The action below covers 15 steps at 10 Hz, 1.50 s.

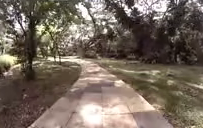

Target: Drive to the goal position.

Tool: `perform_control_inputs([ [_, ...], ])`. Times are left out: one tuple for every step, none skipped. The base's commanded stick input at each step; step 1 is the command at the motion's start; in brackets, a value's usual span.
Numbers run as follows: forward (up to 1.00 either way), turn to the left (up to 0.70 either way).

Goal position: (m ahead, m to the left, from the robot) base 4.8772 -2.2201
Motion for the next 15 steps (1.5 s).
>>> perform_control_inputs([
  [0.45, 0.00],
  [0.45, 0.00],
  [0.45, 0.00],
  [0.45, 0.00],
  [0.45, 0.14],
  [0.45, 0.25],
  [0.45, 0.27],
  [0.45, 0.27],
  [0.45, 0.27],
  [0.45, 0.27],
  [0.45, 0.27],
  [0.45, 0.26],
  [0.45, 0.22],
  [0.45, 0.00],
  [0.45, 0.00],
])
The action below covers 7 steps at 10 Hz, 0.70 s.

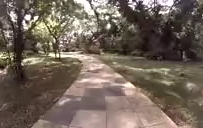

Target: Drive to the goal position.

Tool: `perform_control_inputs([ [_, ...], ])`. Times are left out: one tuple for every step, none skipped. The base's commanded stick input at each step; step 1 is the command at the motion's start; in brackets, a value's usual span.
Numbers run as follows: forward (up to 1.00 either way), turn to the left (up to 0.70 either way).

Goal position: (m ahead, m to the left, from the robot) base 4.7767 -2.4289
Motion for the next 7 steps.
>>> perform_control_inputs([
  [0.45, 0.00],
  [0.45, 0.00],
  [0.45, 0.00],
  [0.45, 0.00],
  [0.45, 0.00],
  [0.45, 0.00],
  [0.45, 0.00],
])
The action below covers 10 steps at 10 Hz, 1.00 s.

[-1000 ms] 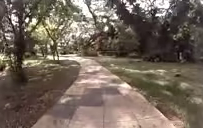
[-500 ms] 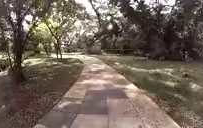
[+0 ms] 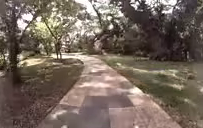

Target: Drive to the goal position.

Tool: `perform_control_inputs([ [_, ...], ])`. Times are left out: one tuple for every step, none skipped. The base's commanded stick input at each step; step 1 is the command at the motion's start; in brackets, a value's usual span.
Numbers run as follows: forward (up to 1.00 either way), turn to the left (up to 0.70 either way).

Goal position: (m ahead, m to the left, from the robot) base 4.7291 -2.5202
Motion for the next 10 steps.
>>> perform_control_inputs([
  [0.45, 0.00],
  [0.45, 0.00],
  [0.45, 0.00],
  [0.45, 0.00],
  [0.45, 0.00],
  [0.45, 0.00],
  [0.45, 0.00],
  [0.45, 0.00],
  [0.45, 0.00],
  [0.45, 0.00],
])
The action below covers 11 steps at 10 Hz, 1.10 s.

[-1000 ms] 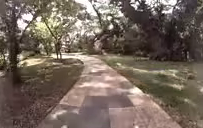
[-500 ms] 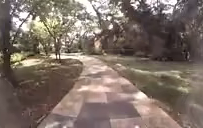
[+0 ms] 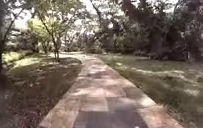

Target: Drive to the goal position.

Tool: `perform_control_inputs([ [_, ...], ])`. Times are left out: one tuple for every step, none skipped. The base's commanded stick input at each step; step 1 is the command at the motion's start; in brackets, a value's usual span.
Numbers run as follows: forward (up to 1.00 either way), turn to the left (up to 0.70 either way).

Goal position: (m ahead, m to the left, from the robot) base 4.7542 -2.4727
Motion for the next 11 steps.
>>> perform_control_inputs([
  [0.45, 0.00],
  [0.45, 0.00],
  [0.45, 0.00],
  [0.45, 0.00],
  [0.45, 0.00],
  [0.45, 0.10],
  [0.45, 0.27],
  [0.45, 0.27],
  [0.45, 0.27],
  [0.45, 0.23],
  [0.45, 0.00],
])
